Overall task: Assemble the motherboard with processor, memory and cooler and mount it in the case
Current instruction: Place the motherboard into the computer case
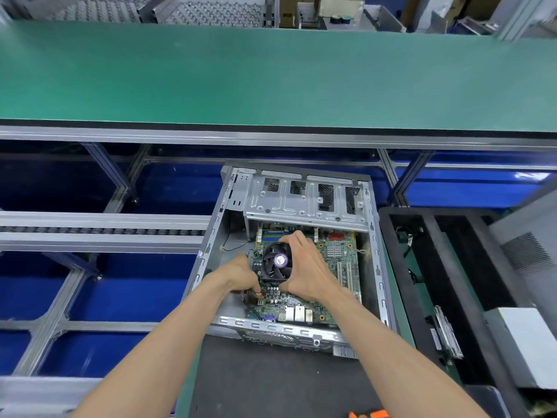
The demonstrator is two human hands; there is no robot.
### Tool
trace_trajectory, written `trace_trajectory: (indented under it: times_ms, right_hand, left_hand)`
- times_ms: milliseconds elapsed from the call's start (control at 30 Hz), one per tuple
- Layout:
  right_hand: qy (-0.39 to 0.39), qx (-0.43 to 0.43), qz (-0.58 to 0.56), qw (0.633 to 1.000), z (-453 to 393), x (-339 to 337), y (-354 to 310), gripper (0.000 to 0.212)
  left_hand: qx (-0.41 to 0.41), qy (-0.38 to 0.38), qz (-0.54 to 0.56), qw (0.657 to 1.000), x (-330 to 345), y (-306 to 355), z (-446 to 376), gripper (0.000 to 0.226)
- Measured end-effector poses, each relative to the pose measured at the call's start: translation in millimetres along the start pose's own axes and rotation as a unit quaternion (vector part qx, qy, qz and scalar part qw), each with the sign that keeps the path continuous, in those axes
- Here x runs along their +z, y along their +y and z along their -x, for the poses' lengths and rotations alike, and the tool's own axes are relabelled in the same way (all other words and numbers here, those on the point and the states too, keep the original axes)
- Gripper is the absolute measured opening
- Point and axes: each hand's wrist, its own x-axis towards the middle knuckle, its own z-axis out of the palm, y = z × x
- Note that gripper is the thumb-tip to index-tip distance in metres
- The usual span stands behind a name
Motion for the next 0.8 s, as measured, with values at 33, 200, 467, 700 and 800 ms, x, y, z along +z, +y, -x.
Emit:
trace_trajectory:
  times_ms: [33,200,467,700,800]
  right_hand:
    - [0.001,-0.002,-0.001,1.000,-1.2,0.1,0.1,0.089]
    - [0.022,0.007,-0.014,1.000,-5.6,-1.5,1.1,0.091]
    - [0.032,0.009,-0.029,0.999,-5.5,-1.7,-1.0,0.091]
    - [0.033,0.001,-0.032,0.999,-4.8,-2.3,-4.5,0.086]
    - [0.042,-0.003,-0.033,0.999,-2.8,-2.4,-5.1,0.084]
  left_hand:
    - [-0.006,0.000,0.001,1.000,-1.1,-1.0,0.7,0.083]
    - [0.009,0.025,-0.012,1.000,-2.8,-7.9,2.9,0.051]
    - [0.007,0.019,0.098,0.995,2.8,-8.0,-0.5,0.065]
    - [0.004,0.028,0.124,0.992,1.9,-8.7,1.9,0.061]
    - [0.008,0.028,0.125,0.992,-0.2,-6.1,3.3,0.060]
